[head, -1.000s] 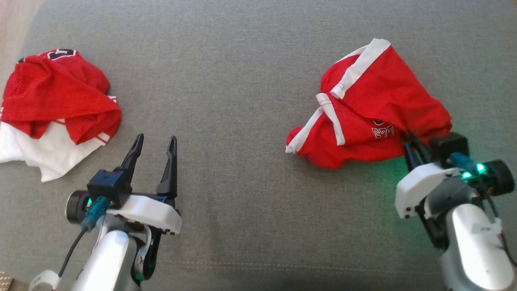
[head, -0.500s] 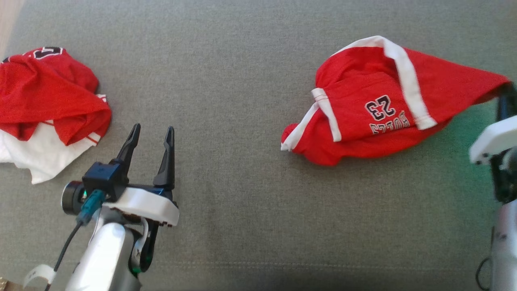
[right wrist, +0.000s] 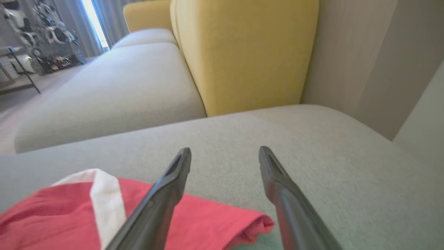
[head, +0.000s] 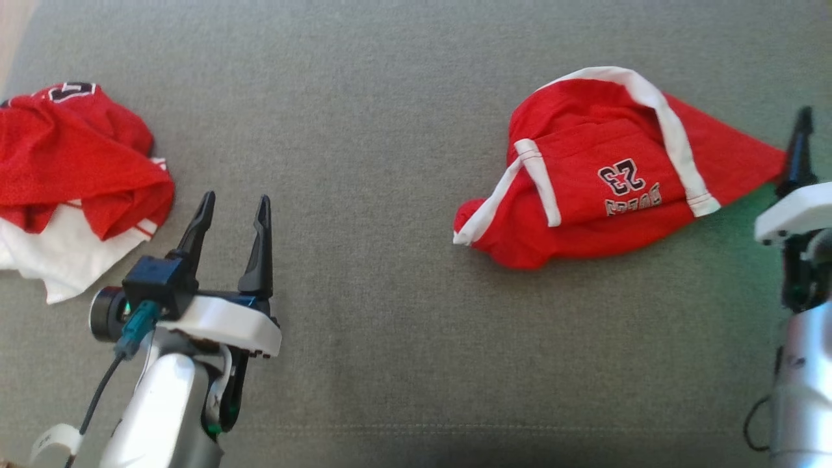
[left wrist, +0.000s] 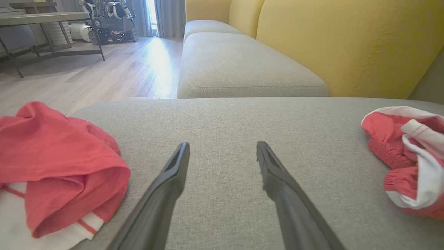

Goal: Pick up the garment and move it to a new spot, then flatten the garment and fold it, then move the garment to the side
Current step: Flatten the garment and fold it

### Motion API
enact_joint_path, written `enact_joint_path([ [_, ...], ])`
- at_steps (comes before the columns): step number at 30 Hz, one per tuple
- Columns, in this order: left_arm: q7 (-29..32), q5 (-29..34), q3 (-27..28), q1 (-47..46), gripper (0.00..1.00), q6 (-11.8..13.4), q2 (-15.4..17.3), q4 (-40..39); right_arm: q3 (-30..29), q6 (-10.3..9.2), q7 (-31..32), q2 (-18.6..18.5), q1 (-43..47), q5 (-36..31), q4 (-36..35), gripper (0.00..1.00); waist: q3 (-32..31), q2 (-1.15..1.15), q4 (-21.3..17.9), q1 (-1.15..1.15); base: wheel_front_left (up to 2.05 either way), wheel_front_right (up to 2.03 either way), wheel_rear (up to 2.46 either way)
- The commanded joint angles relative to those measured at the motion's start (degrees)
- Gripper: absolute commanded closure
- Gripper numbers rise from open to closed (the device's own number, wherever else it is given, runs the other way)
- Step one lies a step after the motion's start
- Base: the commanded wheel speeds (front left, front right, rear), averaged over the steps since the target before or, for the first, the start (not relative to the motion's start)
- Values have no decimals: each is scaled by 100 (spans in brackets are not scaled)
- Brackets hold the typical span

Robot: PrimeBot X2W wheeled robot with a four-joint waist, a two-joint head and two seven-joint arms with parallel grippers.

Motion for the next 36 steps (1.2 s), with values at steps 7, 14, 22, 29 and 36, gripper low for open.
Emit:
enact_joint_path([
  [7,-69,58,265,40,0,-14,86,-142,1040,21,-359,160,740,324,-1228,0,-293,0,-210,0,0,0,0],
  [14,-69,47,278,231,0,-2,97,-118,1906,21,-306,215,1650,473,-2239,0,-565,0,-302,0,0,0,0],
  [22,-67,-20,282,581,0,61,105,-103,2540,21,-154,228,2496,584,-2739,0,-846,0,-386,0,0,0,0],
  [29,-11,-47,240,724,0,95,136,-144,2648,21,-66,229,2789,693,-2904,0,-942,0,-401,0,0,0,0],
  [36,18,-67,205,756,0,121,160,-190,2659,21,-21,230,2884,767,-2945,0,-977,0,-400,0,0,0,0],
])
